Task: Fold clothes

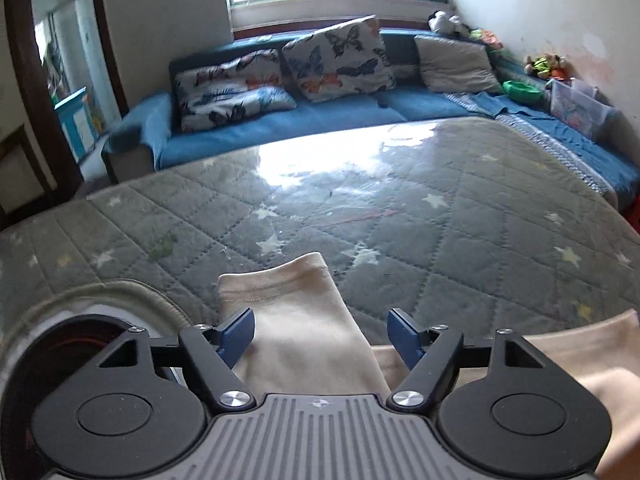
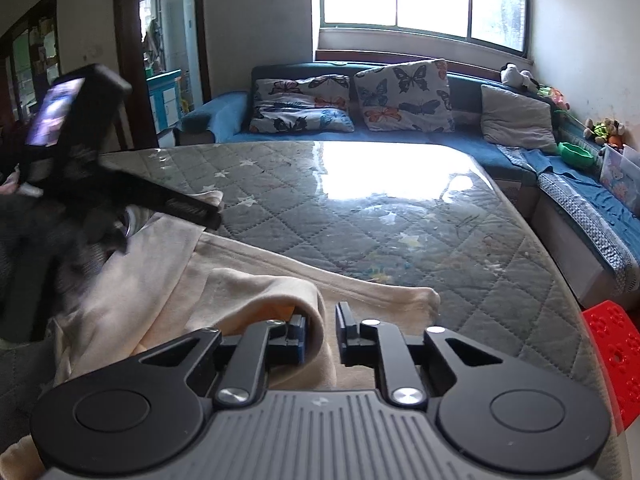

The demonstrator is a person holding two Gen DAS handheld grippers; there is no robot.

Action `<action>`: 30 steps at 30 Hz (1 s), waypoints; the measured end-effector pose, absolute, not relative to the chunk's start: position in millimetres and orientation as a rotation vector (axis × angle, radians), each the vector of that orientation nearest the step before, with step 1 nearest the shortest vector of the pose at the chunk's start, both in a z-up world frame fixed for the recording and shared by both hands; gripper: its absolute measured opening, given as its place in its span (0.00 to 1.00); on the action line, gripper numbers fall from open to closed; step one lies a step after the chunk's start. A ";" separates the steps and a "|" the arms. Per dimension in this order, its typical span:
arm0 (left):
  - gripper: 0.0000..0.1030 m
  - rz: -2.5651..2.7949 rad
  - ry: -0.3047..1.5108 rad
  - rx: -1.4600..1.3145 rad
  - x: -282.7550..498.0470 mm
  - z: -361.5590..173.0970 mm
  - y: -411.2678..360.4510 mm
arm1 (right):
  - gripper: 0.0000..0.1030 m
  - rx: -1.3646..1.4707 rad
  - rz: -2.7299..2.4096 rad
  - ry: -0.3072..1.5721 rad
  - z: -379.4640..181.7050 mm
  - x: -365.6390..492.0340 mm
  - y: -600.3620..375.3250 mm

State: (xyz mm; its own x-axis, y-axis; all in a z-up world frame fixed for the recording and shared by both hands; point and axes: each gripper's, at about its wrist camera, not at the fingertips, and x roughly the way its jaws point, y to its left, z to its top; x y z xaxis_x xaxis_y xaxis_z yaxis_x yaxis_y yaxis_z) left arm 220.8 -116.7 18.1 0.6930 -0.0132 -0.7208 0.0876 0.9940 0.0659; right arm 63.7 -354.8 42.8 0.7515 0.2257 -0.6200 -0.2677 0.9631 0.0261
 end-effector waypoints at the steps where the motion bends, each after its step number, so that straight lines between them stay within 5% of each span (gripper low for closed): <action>1: 0.65 -0.055 0.817 0.086 224.6 15.1 -114.7 | 0.17 -0.069 0.277 0.668 42.6 64.3 -354.4; 4: 0.54 -0.066 0.802 0.084 226.6 15.0 -110.5 | 0.23 -0.091 0.300 0.666 41.7 66.5 -351.8; 7: 0.24 -0.075 0.786 0.093 227.4 16.6 -107.1 | 0.23 -0.101 0.308 0.667 39.6 69.0 -349.4; 10: 0.11 -0.077 0.778 0.074 225.8 18.7 -98.6 | 0.11 -0.084 0.297 0.661 40.8 66.3 -352.6; 30: 0.09 0.098 0.495 -0.153 57.0 116.2 43.2 | 0.06 0.060 0.092 0.513 83.9 -25.0 -426.6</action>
